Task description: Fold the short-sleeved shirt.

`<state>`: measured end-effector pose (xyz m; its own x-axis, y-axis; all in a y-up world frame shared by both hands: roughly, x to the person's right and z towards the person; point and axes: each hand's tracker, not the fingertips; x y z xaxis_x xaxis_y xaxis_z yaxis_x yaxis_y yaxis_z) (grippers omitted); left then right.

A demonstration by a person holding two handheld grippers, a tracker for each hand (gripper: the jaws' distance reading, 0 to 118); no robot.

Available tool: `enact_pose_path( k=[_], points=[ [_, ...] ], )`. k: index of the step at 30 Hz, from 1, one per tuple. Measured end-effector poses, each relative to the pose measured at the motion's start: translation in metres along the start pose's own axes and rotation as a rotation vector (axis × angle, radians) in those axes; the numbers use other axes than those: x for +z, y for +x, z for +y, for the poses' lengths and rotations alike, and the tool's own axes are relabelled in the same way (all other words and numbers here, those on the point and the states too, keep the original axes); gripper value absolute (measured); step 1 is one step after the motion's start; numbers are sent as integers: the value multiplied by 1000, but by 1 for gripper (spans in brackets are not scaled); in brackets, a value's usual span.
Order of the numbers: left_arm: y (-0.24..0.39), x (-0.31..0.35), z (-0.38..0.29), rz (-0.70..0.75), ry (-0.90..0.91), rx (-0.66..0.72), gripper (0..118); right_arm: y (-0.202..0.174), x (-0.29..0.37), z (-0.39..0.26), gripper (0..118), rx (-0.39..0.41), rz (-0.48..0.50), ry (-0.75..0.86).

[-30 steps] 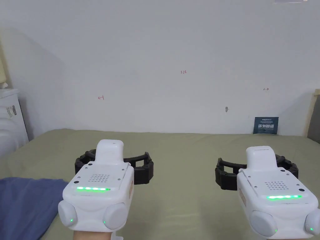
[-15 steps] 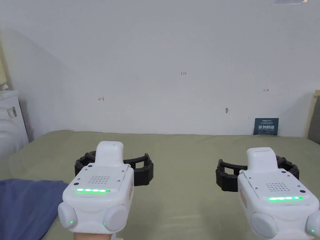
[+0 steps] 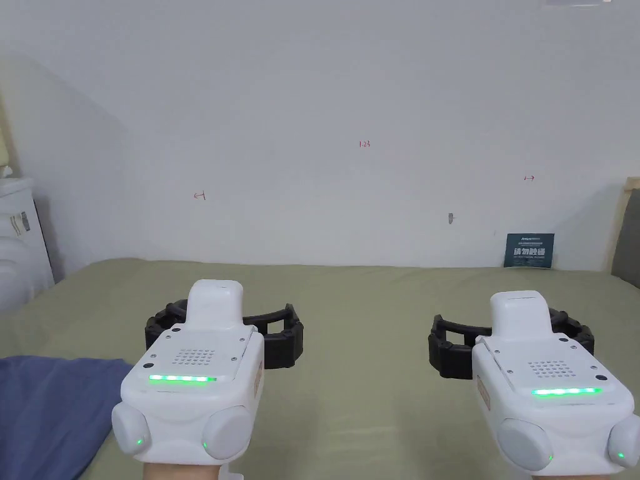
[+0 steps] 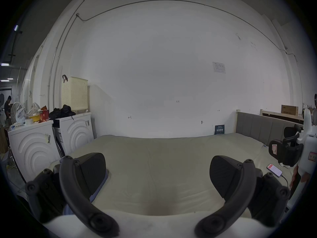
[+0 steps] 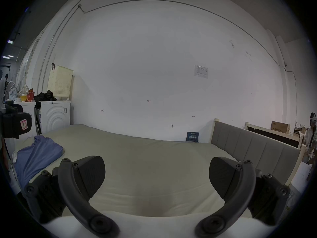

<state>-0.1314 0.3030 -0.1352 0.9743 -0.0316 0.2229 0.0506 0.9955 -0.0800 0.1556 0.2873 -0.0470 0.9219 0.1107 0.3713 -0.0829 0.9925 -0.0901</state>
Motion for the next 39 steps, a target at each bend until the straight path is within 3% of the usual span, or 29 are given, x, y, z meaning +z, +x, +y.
enact_pose_path(
  k=[15,16,17,18,19,20,22,32,39],
  points=[
    [-1,0,0,-1,-10,1,118,0,1,1,116,-2,-16,-1],
    [-1,0,0,-1,-14,-3,111,1,2,2,107,-6,-15,-4],
    [-2,1,0,-18,-16,-7,68,1,3,3,67,-7,-9,-5],
    [-2,2,0,-51,-14,-11,8,1,4,3,18,-4,-8,-2],
    [-1,0,0,-23,-17,-17,0,-1,2,2,1,12,-54,3],
    [-1,-5,-1,40,-17,-41,0,-2,0,0,1,19,-79,11],
    [-2,-8,4,-13,-23,-16,0,4,-4,1,1,-3,-50,-6],
    [5,-15,3,-21,-43,-31,0,10,-7,-5,1,18,-107,-10],
    [-1,-15,-2,-11,-67,-9,0,6,-8,-7,1,6,-93,-45]
  ],
)
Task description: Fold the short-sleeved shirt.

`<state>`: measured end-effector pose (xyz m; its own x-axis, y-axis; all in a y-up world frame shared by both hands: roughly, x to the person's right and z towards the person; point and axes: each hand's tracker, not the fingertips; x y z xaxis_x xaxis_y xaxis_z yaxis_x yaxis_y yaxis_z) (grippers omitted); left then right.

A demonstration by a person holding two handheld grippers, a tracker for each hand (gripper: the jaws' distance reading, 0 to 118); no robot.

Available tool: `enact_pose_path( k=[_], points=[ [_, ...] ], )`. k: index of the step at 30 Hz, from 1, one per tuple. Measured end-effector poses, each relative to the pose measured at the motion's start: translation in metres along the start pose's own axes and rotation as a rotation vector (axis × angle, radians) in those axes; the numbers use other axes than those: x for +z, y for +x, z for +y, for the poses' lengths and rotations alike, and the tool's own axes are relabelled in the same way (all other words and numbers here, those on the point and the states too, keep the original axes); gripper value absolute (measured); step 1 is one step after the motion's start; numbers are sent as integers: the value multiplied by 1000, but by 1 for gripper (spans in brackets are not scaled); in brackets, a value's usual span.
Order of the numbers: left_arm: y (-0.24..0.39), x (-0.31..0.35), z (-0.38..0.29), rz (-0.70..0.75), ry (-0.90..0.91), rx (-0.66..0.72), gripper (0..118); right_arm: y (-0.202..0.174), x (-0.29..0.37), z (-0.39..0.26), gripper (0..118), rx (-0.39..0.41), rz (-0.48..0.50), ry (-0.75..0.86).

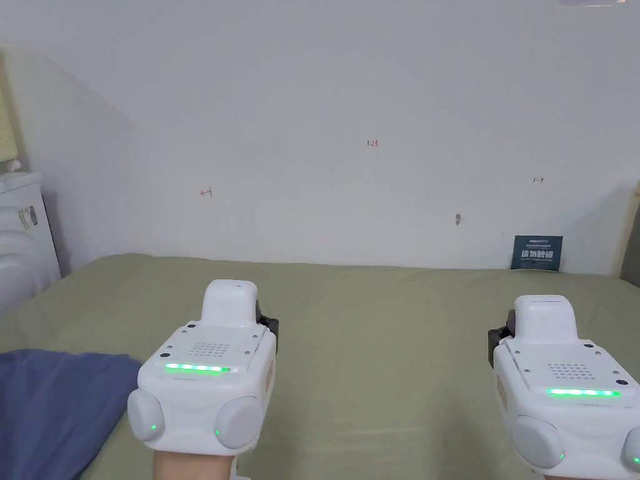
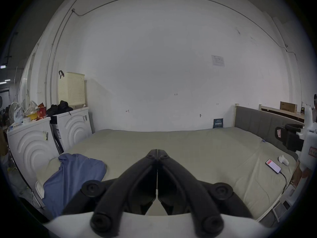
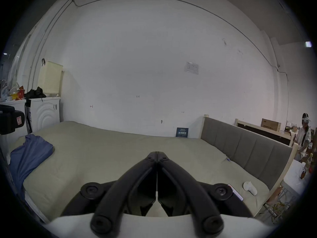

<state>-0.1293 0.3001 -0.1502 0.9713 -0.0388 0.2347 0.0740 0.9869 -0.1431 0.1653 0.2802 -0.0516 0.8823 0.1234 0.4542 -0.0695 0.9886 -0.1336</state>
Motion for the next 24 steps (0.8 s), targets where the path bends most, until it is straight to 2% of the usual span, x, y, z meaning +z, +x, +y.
enact_pose_path(
  k=[5,8,11,18,21,24],
  points=[
    [-27,5,-2,61,-12,21,0,-19,-4,0,1,16,54,-7],
    [-52,15,-5,122,-23,33,0,-44,-6,2,1,10,111,-4],
    [-84,29,-10,211,-38,36,0,-78,-9,4,1,-9,217,-14],
    [-180,79,-23,470,-65,107,0,-189,13,7,1,0,507,-8],
    [-211,102,-30,560,-81,130,0,-224,26,9,1,-1,603,-9],
    [-230,117,-37,618,-96,136,0,-245,35,9,1,-4,654,-10]
  ],
)
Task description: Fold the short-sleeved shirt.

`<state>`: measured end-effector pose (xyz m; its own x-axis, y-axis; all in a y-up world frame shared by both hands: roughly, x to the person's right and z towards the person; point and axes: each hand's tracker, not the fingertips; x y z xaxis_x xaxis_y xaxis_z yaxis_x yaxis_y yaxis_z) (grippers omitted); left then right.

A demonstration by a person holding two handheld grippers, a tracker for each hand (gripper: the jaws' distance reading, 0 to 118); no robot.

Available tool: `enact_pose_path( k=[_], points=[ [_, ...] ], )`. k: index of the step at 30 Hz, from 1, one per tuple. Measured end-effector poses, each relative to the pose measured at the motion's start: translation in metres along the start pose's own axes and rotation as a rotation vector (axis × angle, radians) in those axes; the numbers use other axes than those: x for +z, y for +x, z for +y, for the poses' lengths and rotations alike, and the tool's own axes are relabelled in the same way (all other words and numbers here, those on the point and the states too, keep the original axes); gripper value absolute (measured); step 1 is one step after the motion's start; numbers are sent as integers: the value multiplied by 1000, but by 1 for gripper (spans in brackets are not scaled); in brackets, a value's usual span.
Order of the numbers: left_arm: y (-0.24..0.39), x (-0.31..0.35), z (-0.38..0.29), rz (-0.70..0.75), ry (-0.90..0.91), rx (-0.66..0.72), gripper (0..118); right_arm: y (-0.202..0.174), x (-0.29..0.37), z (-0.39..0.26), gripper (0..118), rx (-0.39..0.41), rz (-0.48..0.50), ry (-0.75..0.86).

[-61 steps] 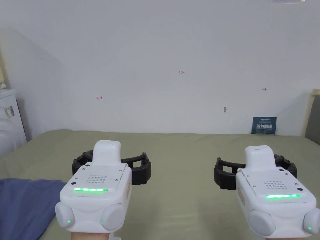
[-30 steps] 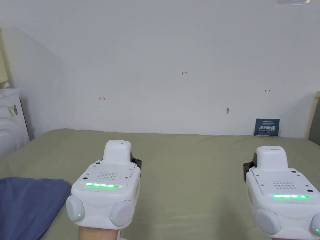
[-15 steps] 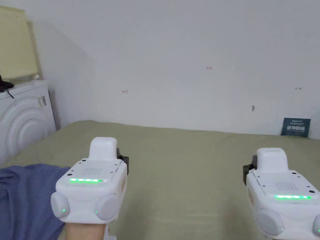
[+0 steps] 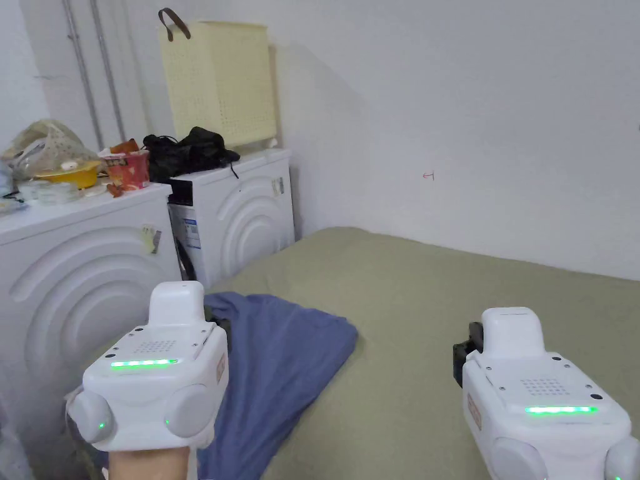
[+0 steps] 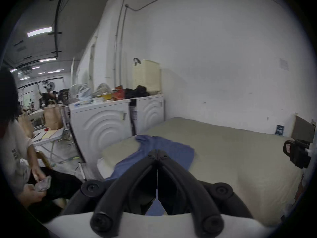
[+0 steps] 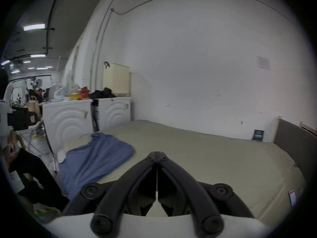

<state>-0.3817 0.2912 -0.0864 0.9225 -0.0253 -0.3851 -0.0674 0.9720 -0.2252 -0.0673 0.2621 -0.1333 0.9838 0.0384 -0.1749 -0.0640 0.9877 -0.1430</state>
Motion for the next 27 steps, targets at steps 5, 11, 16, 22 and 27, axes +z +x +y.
enact_pose_path(
  k=[5,11,16,22,27],
  points=[
    [-22,-13,-8,49,-24,19,0,-17,-6,-3,1,13,62,-7],
    [-29,-25,-10,66,-33,8,0,-22,-18,-5,1,8,91,-21],
    [-27,-42,-10,65,-45,-5,0,-24,-28,-9,1,15,100,-36],
    [-15,-98,-13,40,-120,-20,0,-29,-48,-23,1,30,121,-85],
    [-1,-187,-25,-8,-241,-38,0,-40,-76,-42,1,49,150,-136]
  ],
)
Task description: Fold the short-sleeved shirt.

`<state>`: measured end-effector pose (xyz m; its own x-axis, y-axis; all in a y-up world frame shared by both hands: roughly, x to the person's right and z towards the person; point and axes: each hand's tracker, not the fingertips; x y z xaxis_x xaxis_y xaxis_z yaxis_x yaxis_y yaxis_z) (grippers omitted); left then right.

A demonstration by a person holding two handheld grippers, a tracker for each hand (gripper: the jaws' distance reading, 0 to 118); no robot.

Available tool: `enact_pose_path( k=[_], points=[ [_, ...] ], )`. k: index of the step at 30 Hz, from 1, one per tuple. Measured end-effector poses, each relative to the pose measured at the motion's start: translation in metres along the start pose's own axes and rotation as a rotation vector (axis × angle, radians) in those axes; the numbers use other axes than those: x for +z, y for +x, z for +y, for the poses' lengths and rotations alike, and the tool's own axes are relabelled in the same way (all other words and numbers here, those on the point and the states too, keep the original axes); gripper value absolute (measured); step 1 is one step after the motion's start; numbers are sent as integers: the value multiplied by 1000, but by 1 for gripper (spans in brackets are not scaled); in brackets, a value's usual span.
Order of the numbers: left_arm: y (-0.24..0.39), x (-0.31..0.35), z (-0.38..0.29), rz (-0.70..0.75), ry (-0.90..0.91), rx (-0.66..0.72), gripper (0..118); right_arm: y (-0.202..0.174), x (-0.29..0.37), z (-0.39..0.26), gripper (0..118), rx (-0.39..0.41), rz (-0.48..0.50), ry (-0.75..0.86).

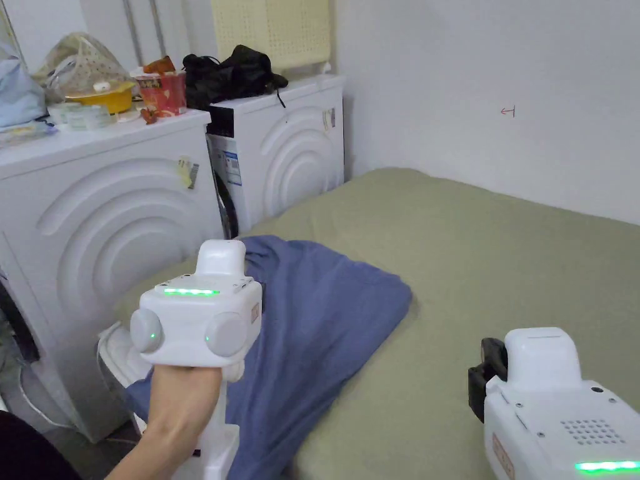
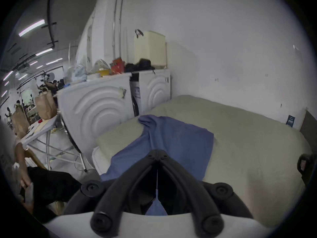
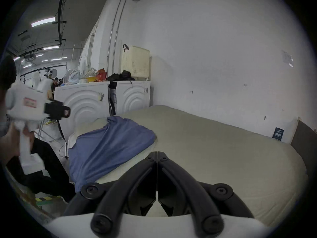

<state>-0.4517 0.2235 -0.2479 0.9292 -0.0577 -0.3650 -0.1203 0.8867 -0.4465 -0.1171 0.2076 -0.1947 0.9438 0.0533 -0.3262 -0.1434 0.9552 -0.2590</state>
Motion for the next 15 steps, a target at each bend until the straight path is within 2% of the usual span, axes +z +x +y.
enact_pose_path(
  k=[5,10,12,13,15],
  points=[
    [29,-105,0,-68,-166,-90,0,-1,-39,-16,1,-18,15,-44],
    [62,-197,-16,-161,-372,-77,1,5,-69,-28,1,-56,19,-79],
    [78,-219,-21,-141,-389,-97,6,8,-77,-32,1,-53,19,-94],
    [85,-229,-23,-147,-412,-124,13,9,-80,-34,1,-48,17,-98],
    [94,-246,-25,-168,-430,-135,69,12,-84,-36,1,-42,10,-104]
  ],
)
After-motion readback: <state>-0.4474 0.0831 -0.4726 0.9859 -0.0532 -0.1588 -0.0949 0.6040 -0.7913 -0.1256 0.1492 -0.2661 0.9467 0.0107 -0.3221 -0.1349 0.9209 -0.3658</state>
